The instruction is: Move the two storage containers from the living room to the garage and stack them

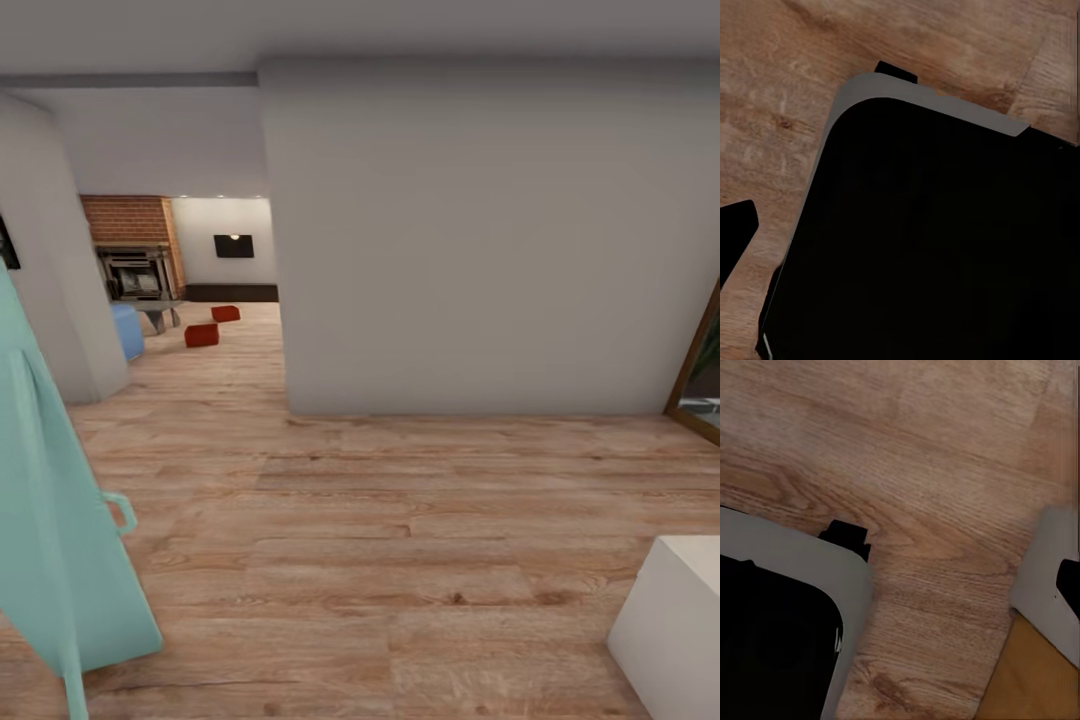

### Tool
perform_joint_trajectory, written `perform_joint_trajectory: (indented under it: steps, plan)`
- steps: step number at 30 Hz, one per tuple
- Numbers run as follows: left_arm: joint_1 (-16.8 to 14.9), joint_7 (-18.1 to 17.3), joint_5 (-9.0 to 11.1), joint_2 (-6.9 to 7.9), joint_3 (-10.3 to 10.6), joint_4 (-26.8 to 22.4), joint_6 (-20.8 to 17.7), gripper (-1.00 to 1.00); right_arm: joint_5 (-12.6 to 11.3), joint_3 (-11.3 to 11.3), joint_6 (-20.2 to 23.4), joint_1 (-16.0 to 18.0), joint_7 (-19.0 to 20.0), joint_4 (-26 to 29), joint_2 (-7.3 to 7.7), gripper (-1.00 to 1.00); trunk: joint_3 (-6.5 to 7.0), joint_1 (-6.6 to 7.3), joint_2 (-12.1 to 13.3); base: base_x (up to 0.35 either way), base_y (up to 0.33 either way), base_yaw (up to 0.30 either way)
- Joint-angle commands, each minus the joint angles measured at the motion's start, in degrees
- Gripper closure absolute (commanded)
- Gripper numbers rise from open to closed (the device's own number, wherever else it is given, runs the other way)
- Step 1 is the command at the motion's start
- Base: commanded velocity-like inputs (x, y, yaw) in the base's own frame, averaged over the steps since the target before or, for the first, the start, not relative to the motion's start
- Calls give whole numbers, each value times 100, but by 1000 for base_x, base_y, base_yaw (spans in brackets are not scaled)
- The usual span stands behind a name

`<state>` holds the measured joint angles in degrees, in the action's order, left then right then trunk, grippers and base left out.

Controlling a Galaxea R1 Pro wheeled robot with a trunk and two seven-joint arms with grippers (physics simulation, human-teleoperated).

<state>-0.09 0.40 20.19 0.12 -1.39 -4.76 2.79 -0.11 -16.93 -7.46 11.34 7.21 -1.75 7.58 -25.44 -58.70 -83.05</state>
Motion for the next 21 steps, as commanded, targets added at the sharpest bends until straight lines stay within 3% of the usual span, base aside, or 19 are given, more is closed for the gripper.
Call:
perform_joint_trajectory:
  steps: [1, 21]
  plan:
    - [0, 4, 18, -2, -11, 0, 6, -100, 4, -12, -37, 8, 19, -19, -10, -100, -5, -3, -3, 322, 0, 0]
    - [0, 10, 13, -21, -12, 2, 20, -100, 2, -12, -45, 8, 17, -18, -11, -100, -5, -3, -3, 322, 0, 0]
